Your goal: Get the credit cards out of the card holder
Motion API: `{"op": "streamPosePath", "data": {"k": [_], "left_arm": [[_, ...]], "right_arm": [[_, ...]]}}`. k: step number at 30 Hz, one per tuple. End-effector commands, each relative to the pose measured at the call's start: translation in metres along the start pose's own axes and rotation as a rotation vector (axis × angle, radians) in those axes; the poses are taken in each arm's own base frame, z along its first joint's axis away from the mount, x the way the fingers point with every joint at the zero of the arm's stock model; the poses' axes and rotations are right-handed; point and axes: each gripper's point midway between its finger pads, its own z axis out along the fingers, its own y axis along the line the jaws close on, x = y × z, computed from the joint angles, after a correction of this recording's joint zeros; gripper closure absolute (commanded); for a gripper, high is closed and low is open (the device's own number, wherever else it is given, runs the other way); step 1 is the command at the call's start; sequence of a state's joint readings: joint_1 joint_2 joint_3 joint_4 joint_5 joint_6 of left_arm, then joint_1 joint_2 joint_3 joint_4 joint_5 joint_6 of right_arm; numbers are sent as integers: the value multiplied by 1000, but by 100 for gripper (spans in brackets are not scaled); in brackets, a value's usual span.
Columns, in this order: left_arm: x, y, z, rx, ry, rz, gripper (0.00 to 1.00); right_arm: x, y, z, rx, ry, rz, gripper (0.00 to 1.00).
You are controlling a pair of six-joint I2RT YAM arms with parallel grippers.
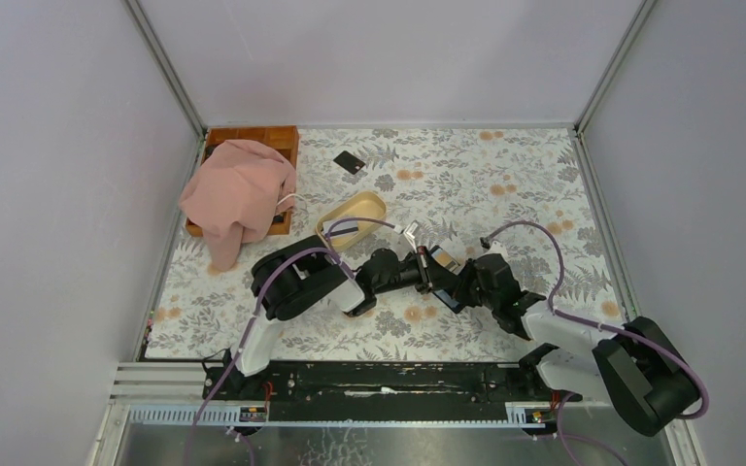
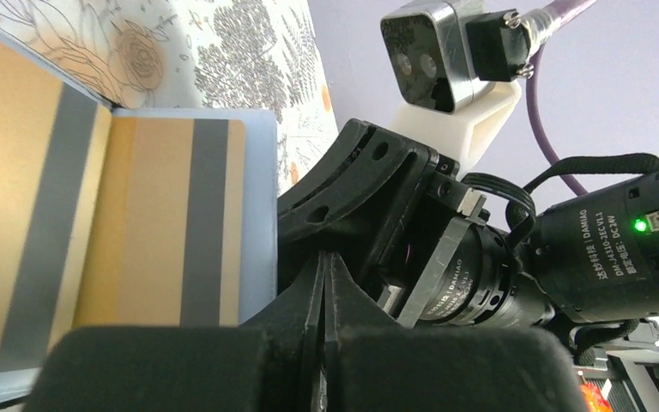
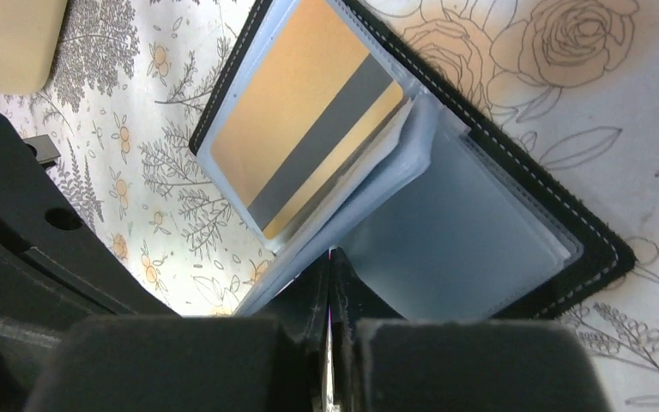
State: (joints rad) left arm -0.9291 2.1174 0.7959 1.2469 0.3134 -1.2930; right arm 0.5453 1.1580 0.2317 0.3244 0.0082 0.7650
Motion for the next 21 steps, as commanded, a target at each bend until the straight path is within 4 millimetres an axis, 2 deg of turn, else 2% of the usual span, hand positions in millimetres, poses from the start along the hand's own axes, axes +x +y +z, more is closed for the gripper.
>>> {"op": "streamPosePath", "data": {"k": [1,9,14,18,21], "left_arm": [[26,-16,-6,73,88,23,100],[30,-4,-4,65,93,4,100],[31,-1,-3,68,97,-3,100],[26,-1,-8,50,71,32,100],[13,-2,-17,12,21,98,98]], "right_arm": [[27,-16,-17,52,100,-27,100],[-16,-3,-58,54,-63,-47,100],[-33,1,-79,87,-101,-68,100],[-44,7,-83,68,-150,-59,100],[-38,17,-80,12,-117,-56,100]]}}
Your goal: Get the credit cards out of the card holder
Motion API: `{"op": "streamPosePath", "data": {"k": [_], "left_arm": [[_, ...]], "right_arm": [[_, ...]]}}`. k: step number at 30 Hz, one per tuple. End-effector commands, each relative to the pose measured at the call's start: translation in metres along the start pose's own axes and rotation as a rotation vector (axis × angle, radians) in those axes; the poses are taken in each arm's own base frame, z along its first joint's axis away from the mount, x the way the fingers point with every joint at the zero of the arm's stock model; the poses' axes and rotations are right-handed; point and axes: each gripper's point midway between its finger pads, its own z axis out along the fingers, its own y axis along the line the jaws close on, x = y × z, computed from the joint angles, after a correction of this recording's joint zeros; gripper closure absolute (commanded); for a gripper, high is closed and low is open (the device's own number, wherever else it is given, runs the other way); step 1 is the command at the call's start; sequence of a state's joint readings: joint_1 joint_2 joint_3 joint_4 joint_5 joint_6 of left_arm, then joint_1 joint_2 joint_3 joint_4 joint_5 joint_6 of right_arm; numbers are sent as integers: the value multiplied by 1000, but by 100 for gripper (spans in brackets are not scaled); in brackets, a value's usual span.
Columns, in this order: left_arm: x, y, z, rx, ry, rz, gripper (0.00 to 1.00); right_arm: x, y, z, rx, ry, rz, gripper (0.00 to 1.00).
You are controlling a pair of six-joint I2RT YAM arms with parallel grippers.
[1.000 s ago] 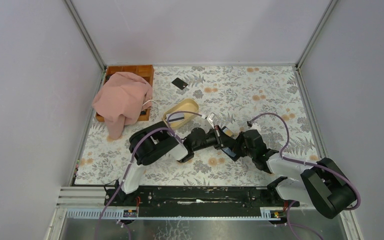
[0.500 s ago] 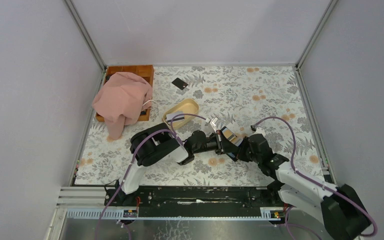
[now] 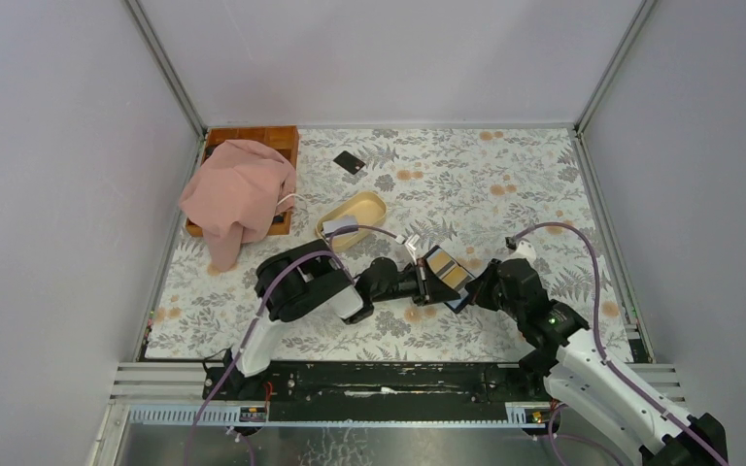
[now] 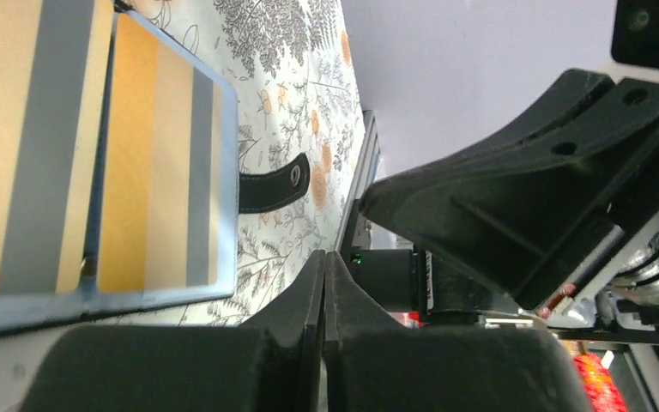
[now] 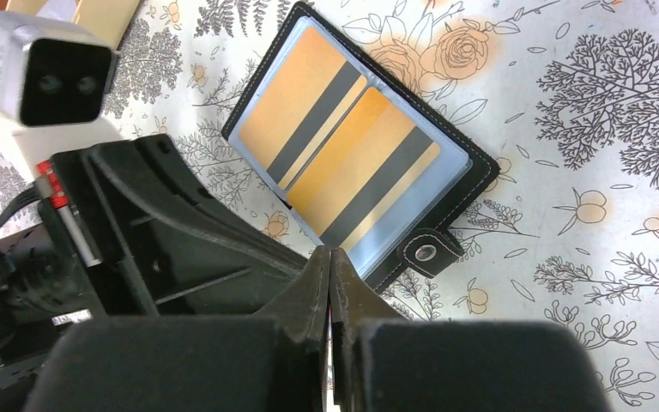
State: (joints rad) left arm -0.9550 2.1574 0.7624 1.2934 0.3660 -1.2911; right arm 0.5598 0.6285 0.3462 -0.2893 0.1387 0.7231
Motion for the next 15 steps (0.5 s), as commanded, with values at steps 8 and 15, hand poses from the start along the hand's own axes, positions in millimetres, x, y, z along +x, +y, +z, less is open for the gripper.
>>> {"op": "streamPosePath", "data": {"k": [8,15], "left_arm": [[-93,-3,-78,-197,-364,241,70],[-119,-6,-87,-410,-396,442,20]], "right_arm": [[16,8,5,6,53,-68,100],[40,15,24,-16,133,-104,100]]}}
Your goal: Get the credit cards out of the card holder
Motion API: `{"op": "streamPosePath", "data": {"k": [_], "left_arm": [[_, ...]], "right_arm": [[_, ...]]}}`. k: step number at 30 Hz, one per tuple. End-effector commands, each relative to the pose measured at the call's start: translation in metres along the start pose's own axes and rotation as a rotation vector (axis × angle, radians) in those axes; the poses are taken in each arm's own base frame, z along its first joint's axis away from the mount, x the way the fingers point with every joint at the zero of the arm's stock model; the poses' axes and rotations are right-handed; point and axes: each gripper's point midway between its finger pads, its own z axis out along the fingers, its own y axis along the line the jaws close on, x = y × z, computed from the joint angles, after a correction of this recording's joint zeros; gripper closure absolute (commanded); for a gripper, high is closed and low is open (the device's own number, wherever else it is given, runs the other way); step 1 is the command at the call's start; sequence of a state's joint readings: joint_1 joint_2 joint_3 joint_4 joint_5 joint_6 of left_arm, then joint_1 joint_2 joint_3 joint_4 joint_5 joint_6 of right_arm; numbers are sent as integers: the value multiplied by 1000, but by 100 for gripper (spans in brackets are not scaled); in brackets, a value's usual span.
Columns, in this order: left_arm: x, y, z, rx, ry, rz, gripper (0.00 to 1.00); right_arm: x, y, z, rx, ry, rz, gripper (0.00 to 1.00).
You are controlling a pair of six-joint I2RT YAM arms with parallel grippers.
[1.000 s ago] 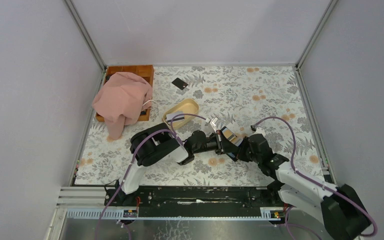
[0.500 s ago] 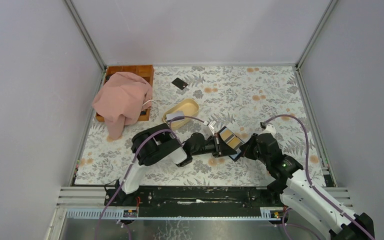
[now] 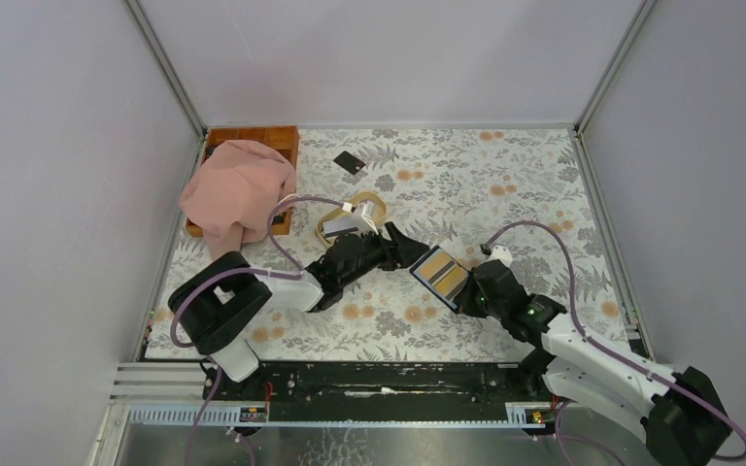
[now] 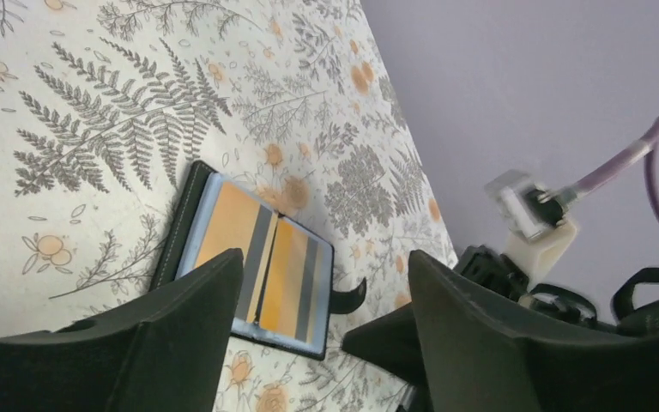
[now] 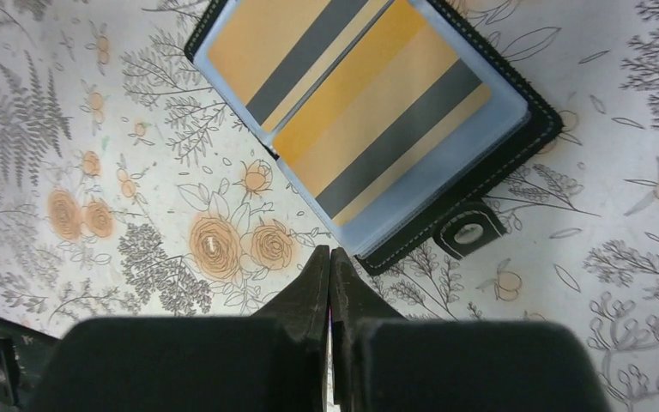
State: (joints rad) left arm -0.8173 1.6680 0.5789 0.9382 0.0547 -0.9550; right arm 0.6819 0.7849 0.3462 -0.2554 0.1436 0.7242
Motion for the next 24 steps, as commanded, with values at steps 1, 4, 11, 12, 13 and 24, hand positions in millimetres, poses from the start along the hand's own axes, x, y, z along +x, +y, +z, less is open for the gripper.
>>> {"op": "streamPosePath", "data": {"k": [1,4,11,12,13,24], "left_arm": [[-9,23,0,-159,-16,174,17],[-16,22,-6,-176,-59,185,12],[-28,30,-17,-310,-104,281,20],[-30,31,-19,-323,-109,291,21],[-31,31,-20,-331,-114,297,22],[-36,20,-28,-287,-131,303,26]], "right_arm": [[7,11,19,-39,20,-18,100],[31,4,35,-15,113,-13,100],[34,-22,41,99,71,57,100],[31,-24,41,106,60,64,100],[29,-27,41,115,51,73,100],[-12,-58,46,185,27,187,100]]}}
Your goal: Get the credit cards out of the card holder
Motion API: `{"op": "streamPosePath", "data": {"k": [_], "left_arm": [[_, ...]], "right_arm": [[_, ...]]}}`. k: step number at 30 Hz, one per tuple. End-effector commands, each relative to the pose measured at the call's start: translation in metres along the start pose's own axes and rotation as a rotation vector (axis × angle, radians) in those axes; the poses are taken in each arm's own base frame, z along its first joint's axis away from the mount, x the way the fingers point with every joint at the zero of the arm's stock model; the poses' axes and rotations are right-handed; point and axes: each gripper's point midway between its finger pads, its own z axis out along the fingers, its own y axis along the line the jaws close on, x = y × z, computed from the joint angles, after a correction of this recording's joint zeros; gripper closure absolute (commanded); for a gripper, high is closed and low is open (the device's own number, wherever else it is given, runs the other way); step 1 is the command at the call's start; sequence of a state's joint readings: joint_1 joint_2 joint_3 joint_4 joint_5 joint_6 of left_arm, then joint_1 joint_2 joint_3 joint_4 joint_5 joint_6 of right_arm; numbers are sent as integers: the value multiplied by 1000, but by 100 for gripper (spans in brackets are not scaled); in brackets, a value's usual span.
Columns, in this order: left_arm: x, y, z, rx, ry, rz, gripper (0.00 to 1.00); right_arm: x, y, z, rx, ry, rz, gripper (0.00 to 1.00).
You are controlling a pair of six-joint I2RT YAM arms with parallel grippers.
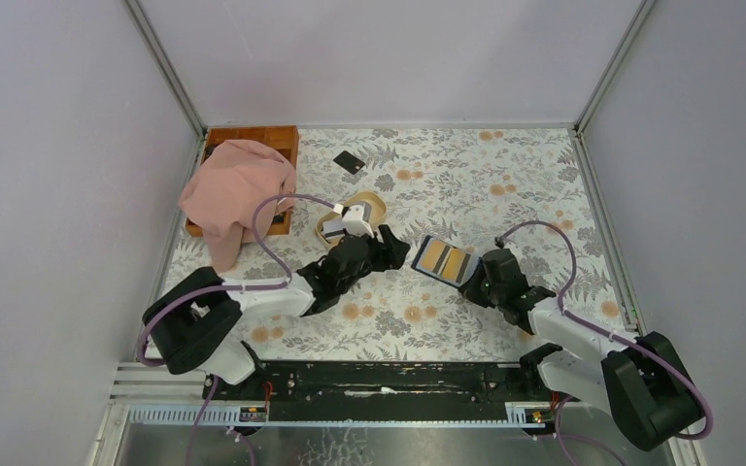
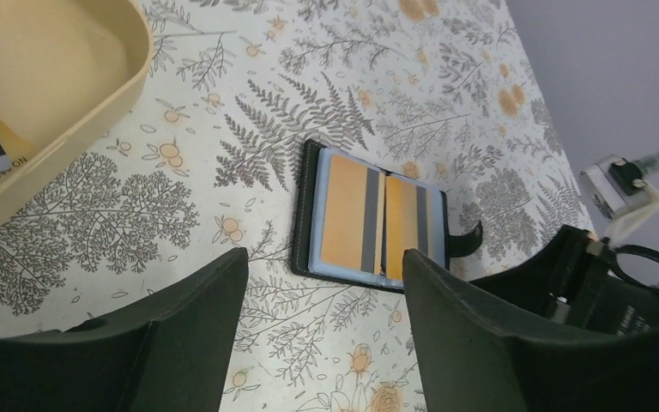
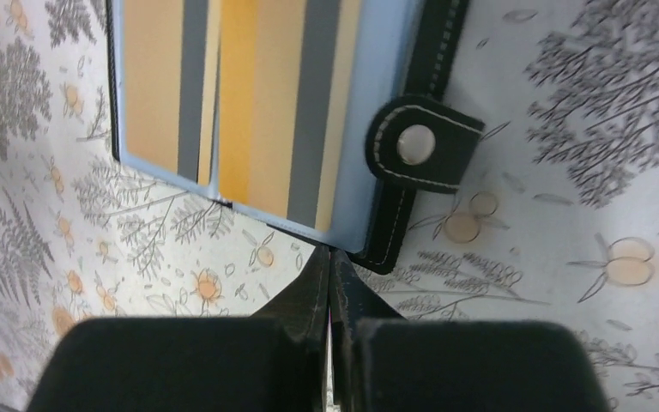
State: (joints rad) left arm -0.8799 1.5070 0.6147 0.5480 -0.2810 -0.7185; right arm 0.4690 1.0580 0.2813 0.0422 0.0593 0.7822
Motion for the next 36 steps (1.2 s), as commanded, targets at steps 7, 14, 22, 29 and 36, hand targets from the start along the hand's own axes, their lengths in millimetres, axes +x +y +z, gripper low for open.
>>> {"op": "streamPosePath", "data": {"k": [7,14,22,29,36], "left_arm": [[-20,-29,-5,79,-1,23,17],[6,-55,34,148,143,-10,58],[29,-59,64,346,231,-226,82],[37,-68,71,404,270,-256,29],[40,-75,73,454,293,-301,31]], "right_arm": [[-50,-8,0,22,-64,26,85],[-84,11,0,-12,-160,7,90],[-98,14,30,26,-108,5,100],[-100,3,36,69,-118,2,100],[-102,0,28,76,-140,4,100]]}}
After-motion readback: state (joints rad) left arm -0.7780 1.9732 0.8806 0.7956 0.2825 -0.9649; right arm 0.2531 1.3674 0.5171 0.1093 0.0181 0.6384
